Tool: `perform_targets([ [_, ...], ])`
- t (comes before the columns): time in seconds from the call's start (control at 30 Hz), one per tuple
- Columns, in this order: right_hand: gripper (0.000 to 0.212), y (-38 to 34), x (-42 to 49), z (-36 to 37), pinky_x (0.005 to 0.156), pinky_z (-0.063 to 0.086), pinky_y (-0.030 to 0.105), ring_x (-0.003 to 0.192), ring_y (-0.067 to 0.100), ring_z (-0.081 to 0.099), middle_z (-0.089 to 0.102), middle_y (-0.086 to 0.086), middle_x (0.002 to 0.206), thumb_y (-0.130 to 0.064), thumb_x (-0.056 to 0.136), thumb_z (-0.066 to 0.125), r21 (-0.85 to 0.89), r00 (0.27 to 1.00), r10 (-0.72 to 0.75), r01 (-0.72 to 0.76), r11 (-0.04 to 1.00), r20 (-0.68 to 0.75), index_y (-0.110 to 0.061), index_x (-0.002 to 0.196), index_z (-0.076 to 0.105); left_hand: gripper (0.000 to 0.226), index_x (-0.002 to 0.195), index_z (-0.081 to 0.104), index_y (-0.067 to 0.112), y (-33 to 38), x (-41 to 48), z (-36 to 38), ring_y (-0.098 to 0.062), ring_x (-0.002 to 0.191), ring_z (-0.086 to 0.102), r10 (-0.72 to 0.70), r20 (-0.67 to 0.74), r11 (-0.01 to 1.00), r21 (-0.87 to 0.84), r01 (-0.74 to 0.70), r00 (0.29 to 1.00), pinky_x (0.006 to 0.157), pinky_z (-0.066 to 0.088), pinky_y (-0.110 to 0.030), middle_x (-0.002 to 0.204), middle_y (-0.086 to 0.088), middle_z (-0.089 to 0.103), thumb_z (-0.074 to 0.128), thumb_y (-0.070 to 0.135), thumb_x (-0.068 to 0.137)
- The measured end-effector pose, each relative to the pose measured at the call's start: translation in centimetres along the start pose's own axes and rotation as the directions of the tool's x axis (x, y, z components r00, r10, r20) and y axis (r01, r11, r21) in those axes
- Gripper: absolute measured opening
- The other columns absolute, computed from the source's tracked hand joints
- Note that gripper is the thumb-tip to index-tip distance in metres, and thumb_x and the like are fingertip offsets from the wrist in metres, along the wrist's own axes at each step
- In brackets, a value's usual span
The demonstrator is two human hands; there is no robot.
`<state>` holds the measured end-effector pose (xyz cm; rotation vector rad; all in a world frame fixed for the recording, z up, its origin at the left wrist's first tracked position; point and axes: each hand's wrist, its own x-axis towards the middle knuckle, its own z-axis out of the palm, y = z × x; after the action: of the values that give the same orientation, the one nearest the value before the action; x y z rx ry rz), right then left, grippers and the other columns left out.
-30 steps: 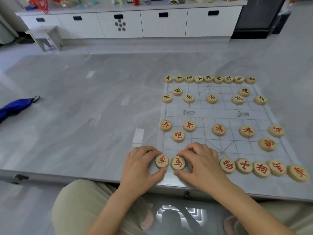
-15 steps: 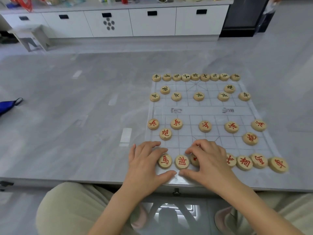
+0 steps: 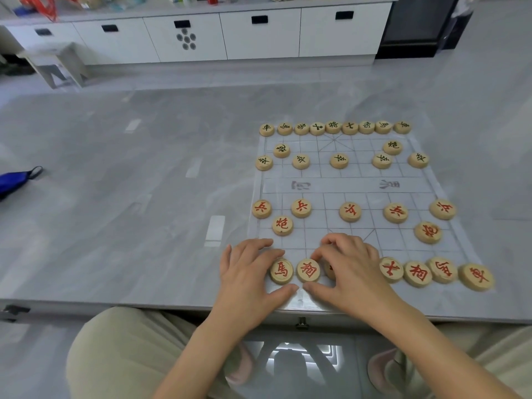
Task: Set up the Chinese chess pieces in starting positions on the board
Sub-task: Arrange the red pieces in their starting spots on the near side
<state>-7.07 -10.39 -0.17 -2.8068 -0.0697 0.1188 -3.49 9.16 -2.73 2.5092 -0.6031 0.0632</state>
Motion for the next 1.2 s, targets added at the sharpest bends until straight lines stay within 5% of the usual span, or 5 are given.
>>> perform_targets([
  [0.4, 0.076, 1.5, -0.5, -1.2, 0.103, 0.012, 0.031, 0.125, 0.01, 0.021, 0.027, -0.015, 0.132, -0.066, 0.062, 0.043, 0.034, 0.998, 0.041, -0.042, 0.999, 0.042, -0.042, 0.133, 0.034, 0.057, 0.112, 0.062, 0.034, 0.9, 0.6, 0.4, -0.009, 0.125, 0.032, 0.063, -0.009, 0.997, 0.044, -0.063, 0.998, 0.112, 0.015, -0.053, 0.127, 0.011, 0.051, 0.055, 0.065, 0.065],
  [0.57, 0.07, 3.5, -1.6, -1.7, 0.102, 0.016, 0.031, 0.124, 0.009, 0.022, 0.029, -0.015, 0.13, -0.066, 0.067, 0.055, 0.005, 0.994, 0.1, -0.101, 0.995, 0.036, -0.041, 0.13, 0.038, 0.051, 0.108, 0.063, 0.036, 1.8, 1.3, 1.1, -0.015, 0.127, 0.034, 0.121, 0.049, 0.986, 0.111, -0.126, 0.991, 0.11, 0.008, -0.049, 0.125, 0.007, 0.055, 0.052, 0.065, 0.067],
  [0.77, 0.075, 3.5, -1.5, -1.2, 0.096, 0.018, 0.03, 0.118, 0.01, 0.03, 0.036, -0.015, 0.121, -0.08, 0.053, 0.033, 0.015, 0.994, 0.107, -0.106, 0.994, -0.035, -0.037, 0.112, 0.051, 0.047, 0.1, 0.067, 0.036, 2.4, 1.4, 1.3, -0.013, 0.122, 0.037, 0.076, 0.022, 0.989, 0.124, -0.078, 0.997, 0.109, 0.008, -0.048, 0.118, 0.01, 0.058, 0.05, 0.066, 0.067],
  [0.97, 0.056, 3.6, -1.4, -1.3, 0.095, 0.011, 0.026, 0.121, 0.009, 0.025, 0.032, -0.015, 0.126, -0.058, 0.066, 0.043, 0.041, 1.0, 0.029, -0.029, 0.999, 0.007, -0.044, 0.12, 0.046, 0.058, 0.11, 0.063, 0.035, 2.6, 1.5, 1.1, -0.011, 0.125, 0.035, 0.063, 0.036, 0.991, 0.118, -0.066, 0.997, 0.111, 0.0, -0.042, 0.123, 0.012, 0.054, 0.05, 0.068, 0.064],
  [1.2, 0.056, 3.4, -1.1, -1.1, 0.092, 0.012, 0.027, 0.12, 0.01, 0.026, 0.033, -0.016, 0.123, -0.068, 0.065, 0.044, 0.01, 1.0, 0.024, -0.024, 1.0, -0.003, -0.039, 0.113, 0.048, 0.073, 0.12, 0.056, 0.038, 3.8, 1.9, 0.6, -0.004, 0.13, 0.021, 0.048, 0.086, 0.987, 0.15, -0.061, 0.995, 0.111, -0.011, -0.038, 0.132, 0.018, 0.044, 0.039, 0.074, 0.06],
])
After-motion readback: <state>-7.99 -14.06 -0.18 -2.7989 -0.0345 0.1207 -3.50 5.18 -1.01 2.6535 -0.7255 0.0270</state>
